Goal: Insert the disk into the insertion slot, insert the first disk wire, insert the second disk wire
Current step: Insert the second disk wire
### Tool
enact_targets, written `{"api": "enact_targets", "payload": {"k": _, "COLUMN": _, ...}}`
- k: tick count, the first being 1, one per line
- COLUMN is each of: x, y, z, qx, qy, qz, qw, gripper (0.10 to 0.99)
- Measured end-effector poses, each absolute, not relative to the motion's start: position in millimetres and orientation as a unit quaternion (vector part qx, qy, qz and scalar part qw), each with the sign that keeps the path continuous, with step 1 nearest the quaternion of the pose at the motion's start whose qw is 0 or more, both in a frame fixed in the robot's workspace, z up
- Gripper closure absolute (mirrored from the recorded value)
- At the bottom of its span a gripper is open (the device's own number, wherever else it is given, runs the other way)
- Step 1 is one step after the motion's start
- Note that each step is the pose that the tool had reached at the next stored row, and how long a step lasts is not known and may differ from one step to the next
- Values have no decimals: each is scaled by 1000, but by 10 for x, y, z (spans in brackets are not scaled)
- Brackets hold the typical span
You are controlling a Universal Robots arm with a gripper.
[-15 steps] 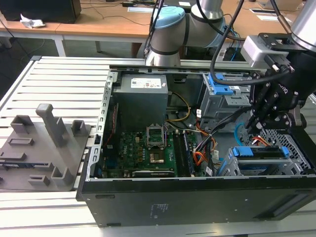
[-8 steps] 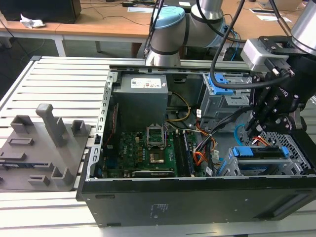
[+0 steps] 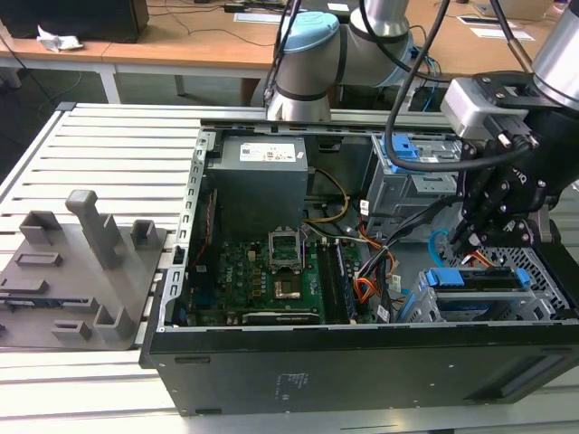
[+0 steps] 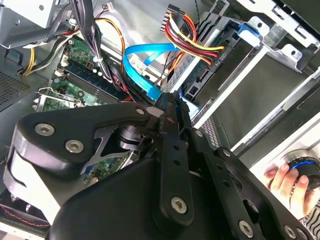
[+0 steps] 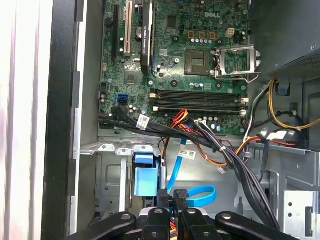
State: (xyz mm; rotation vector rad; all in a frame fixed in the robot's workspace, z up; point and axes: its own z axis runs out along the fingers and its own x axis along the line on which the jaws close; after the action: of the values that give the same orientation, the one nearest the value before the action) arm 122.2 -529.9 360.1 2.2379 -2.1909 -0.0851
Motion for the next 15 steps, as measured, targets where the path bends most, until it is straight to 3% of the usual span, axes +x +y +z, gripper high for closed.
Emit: {"api": "enact_targets", "payload": {"k": 15, "x": 1277, "y": -5341, "z": 3509, "qx": 714, "qy": -699, "qz": -27, "qw": 4, "gripper": 925}}
